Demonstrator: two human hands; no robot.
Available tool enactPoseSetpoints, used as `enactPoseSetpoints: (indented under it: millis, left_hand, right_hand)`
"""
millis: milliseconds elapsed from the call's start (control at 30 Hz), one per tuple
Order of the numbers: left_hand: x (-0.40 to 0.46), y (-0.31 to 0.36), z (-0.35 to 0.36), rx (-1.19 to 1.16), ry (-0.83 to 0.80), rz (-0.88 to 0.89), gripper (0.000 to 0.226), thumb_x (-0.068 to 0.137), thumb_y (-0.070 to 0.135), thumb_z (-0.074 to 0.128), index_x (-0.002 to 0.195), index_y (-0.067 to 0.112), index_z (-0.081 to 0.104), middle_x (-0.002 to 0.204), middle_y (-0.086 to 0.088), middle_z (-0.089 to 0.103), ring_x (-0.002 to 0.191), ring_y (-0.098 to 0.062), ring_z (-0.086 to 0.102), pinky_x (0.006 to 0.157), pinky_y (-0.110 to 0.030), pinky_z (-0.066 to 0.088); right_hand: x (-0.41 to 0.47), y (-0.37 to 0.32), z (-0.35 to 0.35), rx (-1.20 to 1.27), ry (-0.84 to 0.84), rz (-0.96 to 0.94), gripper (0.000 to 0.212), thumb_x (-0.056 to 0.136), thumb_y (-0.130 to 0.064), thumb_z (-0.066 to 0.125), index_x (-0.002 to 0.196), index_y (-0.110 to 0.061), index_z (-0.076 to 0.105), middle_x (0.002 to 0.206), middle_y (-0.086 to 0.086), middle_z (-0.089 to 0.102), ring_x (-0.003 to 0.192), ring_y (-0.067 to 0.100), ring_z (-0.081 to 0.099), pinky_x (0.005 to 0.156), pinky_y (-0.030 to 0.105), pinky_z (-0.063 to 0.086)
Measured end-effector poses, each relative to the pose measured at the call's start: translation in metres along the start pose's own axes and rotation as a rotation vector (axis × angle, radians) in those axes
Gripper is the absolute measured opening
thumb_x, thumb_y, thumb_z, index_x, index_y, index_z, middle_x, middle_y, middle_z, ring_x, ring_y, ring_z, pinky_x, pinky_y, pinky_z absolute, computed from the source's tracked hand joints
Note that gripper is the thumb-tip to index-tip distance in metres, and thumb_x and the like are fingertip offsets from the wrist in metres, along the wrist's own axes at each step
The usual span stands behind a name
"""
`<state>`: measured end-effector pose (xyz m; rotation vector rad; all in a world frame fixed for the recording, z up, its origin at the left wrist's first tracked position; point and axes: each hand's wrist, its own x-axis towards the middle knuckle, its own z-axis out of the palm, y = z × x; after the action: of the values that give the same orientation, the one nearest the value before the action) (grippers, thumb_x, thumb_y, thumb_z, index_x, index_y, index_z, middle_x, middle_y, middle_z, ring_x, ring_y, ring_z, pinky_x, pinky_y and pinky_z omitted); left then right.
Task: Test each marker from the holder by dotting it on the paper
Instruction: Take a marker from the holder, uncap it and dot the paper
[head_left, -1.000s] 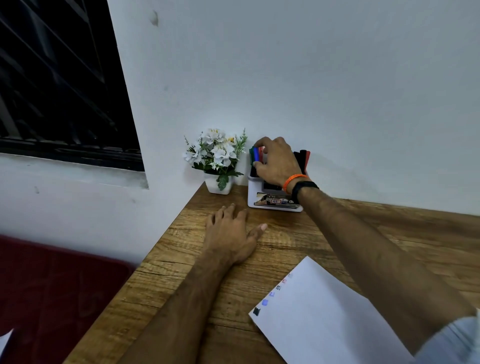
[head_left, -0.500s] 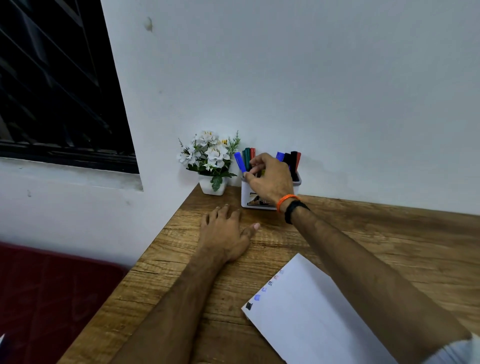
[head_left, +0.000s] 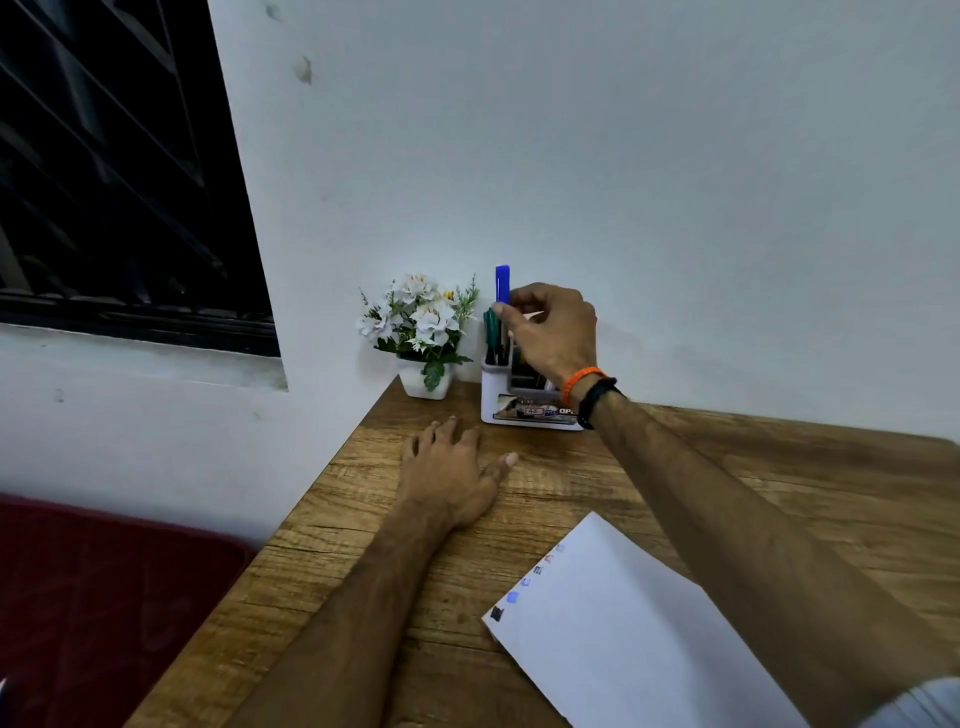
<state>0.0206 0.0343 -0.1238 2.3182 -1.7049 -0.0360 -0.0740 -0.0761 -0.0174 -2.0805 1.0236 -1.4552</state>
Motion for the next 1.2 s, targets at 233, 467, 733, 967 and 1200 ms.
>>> enactPoseSetpoints:
  millis: [233,467,733,967,1200]
  left_hand:
    - [-0.010,0.011,-0.024,-0.506,0.204,0.031,0.057,0.094,0.055,0.045,0.137,0.017,0.049,0.140,-0.004,0.053,0.125,-0.020,0.050,0.107,-0.043,0.040]
    - [-0.041,0.039,-0.058,-1.212,0.125,0.188,0.024,0.087,0.036,0.061,0.098,0.015,0.069,0.084,0.002,0.074,0.069,-0.012,0.067,0.058,-0.025,0.051]
    - [-0.050,0.047,-0.051,-1.076,0.033,0.258,0.024,0.077,0.010,0.077,0.096,-0.003,0.070,0.082,-0.011,0.072,0.068,-0.016,0.069,0.061,-0.025,0.059]
    - [-0.044,0.033,-0.053,-1.226,-0.008,0.164,0.023,0.073,0.010,0.076,0.091,-0.002,0.069,0.077,-0.007,0.074,0.069,-0.014,0.071,0.063,-0.022,0.059]
    - [-0.045,0.036,-0.048,-0.973,-0.177,0.346,0.017,0.086,0.014,0.069,0.098,0.002,0.070,0.084,-0.010,0.074,0.072,-0.014,0.068,0.063,-0.023,0.055]
  right_hand:
    - [-0.035,-0.010,-0.051,0.277,-0.046,0.001,0.003,0.086,-0.024,0.076,0.087,-0.024,0.073,0.081,-0.003,0.073,0.080,0.020,0.069,0.075,0.030,0.057]
    - [-0.116,0.019,-0.081,0.218,-0.275,0.094,0.002,0.084,-0.025,0.077,0.084,-0.027,0.076,0.079,-0.006,0.073,0.072,0.010,0.065,0.071,0.032,0.054]
    - [-0.143,0.029,-0.099,0.181,-0.429,0.166,0.024,0.069,-0.029,0.088,0.088,-0.019,0.076,0.080,0.000,0.076,0.069,0.011,0.069,0.072,0.033,0.059]
    - [-0.136,0.033,-0.115,0.281,-0.456,0.231,0.018,0.075,-0.017,0.084,0.088,-0.009,0.075,0.066,-0.004,0.071,0.056,0.003,0.061,0.057,0.018,0.048]
    - [-0.134,0.035,-0.113,0.510,-0.357,0.360,0.011,0.081,-0.015,0.078,0.090,-0.009,0.076,0.067,0.000,0.069,0.051,0.011,0.056,0.048,0.019,0.043]
